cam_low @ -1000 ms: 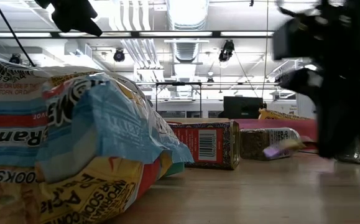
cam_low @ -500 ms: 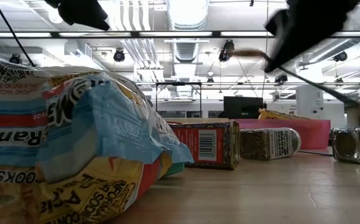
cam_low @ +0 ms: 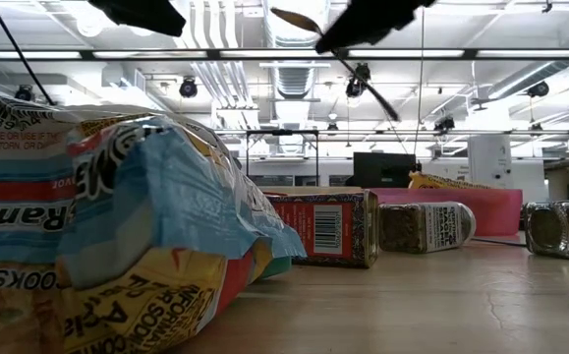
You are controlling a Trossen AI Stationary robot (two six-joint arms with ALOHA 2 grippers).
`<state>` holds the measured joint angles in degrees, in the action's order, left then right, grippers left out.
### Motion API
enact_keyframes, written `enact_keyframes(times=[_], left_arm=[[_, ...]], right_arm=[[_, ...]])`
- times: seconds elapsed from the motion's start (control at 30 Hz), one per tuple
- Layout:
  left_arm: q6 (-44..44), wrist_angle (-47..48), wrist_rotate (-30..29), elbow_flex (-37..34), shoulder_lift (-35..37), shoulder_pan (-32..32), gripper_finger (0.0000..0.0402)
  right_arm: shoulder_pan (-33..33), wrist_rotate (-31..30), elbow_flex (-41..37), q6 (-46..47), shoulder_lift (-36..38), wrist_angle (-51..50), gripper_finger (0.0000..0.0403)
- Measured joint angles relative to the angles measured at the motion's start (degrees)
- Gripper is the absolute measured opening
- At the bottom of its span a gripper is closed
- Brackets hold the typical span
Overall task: Pick & Place Food Item
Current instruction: Put the blue spoon into the green bin
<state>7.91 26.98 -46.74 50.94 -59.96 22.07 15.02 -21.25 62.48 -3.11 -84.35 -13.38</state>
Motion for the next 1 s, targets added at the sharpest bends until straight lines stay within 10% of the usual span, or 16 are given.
enact_keyframes(times=[0.5, 0.77, 1.0], left_arm=[[-2.7, -10.0, 13.7, -3.4, 0.1, -12.9, 0.0279], [-10.2, -37.7, 28.8, -12.2, 0.2, -13.2, 0.0279], [-11.6, -41.8, 32.6, -12.6, 0.1, -13.2, 0.0279]], right_arm=[[-12.7, 29.1, -0.4, -17.9, -0.1, 23.4, 0.0011], [-13.0, 37.5, -0.7, -20.0, -0.2, 32.3, 0.0011], [-13.0, 38.5, -0.7, -19.8, -0.2, 36.8, 0.0011]])
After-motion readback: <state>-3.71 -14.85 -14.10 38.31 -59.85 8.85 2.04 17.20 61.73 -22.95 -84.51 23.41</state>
